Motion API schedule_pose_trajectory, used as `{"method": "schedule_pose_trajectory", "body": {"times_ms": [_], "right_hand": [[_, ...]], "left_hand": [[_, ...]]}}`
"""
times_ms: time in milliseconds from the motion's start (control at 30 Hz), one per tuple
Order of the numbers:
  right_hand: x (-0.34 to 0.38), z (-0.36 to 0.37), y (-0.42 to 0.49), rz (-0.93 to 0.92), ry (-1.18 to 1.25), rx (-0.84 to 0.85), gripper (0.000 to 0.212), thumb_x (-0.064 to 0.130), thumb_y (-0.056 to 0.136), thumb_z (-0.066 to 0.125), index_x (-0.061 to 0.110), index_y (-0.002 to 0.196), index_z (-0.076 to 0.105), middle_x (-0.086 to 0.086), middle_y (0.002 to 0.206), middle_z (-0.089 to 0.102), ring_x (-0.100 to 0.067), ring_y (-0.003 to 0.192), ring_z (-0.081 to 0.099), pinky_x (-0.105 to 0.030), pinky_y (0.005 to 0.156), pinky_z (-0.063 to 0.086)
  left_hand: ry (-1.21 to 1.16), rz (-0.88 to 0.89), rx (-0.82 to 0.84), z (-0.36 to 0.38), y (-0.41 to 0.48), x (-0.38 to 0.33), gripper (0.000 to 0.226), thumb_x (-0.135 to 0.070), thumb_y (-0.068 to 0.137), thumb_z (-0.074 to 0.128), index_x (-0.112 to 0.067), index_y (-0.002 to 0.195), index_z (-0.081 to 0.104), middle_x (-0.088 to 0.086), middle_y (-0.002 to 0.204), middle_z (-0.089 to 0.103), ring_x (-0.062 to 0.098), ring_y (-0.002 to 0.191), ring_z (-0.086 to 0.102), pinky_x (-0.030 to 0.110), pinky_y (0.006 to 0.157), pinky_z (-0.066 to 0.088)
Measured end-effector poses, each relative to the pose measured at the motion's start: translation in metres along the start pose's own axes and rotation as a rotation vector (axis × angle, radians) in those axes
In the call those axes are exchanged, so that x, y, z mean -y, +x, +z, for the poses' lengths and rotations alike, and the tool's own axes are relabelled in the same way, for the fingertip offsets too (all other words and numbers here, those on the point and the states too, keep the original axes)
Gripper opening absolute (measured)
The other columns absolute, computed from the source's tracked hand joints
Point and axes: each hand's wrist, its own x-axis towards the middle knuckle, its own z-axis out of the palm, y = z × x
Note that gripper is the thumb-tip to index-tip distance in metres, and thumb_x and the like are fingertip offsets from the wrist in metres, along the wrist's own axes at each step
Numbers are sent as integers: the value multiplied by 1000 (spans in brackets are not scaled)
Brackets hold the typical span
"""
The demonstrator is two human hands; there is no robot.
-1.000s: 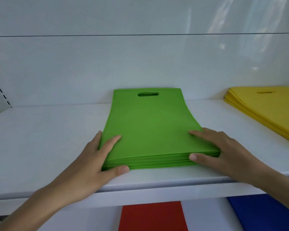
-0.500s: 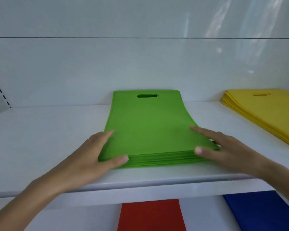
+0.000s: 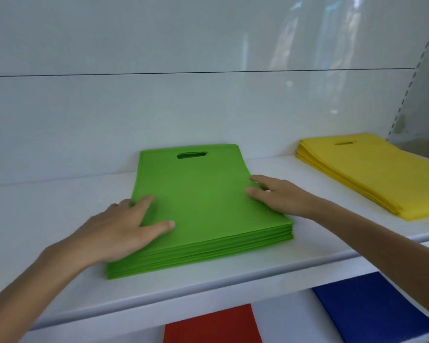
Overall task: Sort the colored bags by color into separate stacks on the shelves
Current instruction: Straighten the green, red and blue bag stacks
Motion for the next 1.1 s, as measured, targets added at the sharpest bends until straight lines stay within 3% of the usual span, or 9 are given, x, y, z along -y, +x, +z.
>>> {"method": "schedule_pose_trajectory", "body": {"times_ms": [100, 167, 300, 400, 567, 700, 800, 967, 1100], "right_hand": [[-10, -19, -1, -5, 165, -41, 56, 49, 92, 45, 28, 143, 34, 2, 141, 45, -16, 128, 43, -30, 110, 30], [-21, -37, -2, -14, 188, -112, 54, 47, 92, 46, 27, 141, 36, 2, 138, 47, -17, 125, 46, -34, 109, 34], [-63, -90, -2, -41, 205, -227, 51, 43, 89, 54, 26, 135, 43, 4, 128, 55, -17, 117, 52, -38, 103, 42], [-109, -141, 0, -46, 196, -228, 49, 43, 87, 56, 29, 132, 45, 6, 119, 61, -20, 110, 58, -39, 98, 47], [-200, -219, 2, -43, 112, -193, 50, 50, 85, 55, 35, 131, 45, 12, 119, 60, -18, 111, 56, -41, 101, 44], [-267, -265, 9, -45, 48, -148, 53, 48, 86, 53, 32, 135, 41, 6, 126, 55, -17, 116, 52, -39, 104, 40], [-303, -282, 22, -47, -8, -130, 52, 42, 90, 52, 28, 139, 38, -2, 133, 49, -18, 120, 48, -29, 98, 38], [-343, -272, 53, 2, 16, -92, 55, 40, 91, 53, 29, 141, 33, -6, 141, 42, -21, 128, 43, -29, 98, 35], [-361, -247, 74, 38, 255, -109, 56, 41, 88, 57, 25, 138, 36, -2, 134, 50, -24, 118, 52, -38, 100, 43]], "left_hand": [[94, 7, -129, -11, 4, -6, 129, -97, 34, -14, -37, 145, 9, 0, 150, 27, 21, 136, 28, 34, 107, 29], [44, 41, -238, -17, 10, -17, 131, -97, 34, -11, -34, 145, 15, 0, 152, 25, 21, 138, 25, 37, 110, 26], [-94, 104, -242, -28, 19, -67, 131, -99, 32, 0, -36, 145, 19, -2, 152, 25, 17, 139, 24, 36, 111, 24], [-130, 153, -235, -26, 28, -114, 123, -96, 37, 8, -37, 145, 17, -6, 153, 23, 12, 139, 22, 31, 111, 20], [-181, 172, -268, -15, 50, -203, 137, -101, 27, 5, -33, 144, 23, -9, 149, 30, 7, 137, 25, 20, 106, 18], [-275, 104, -218, -4, 69, -287, 106, -93, 57, 22, -33, 144, 23, -11, 150, 28, 7, 138, 24, 23, 110, 18], [-259, 84, -169, 12, 82, -342, 77, -68, 77, 32, -33, 145, 19, -1, 149, 32, 14, 135, 33, 25, 107, 24], [-451, -26, -5, 43, 111, -391, 74, -61, 85, 41, -35, 147, 9, 4, 148, 34, 20, 131, 38, 24, 92, 32], [-584, -86, -39, 59, 129, -411, 79, -63, 84, 44, -34, 147, 7, 4, 148, 34, 22, 133, 35, 31, 102, 31]]}}
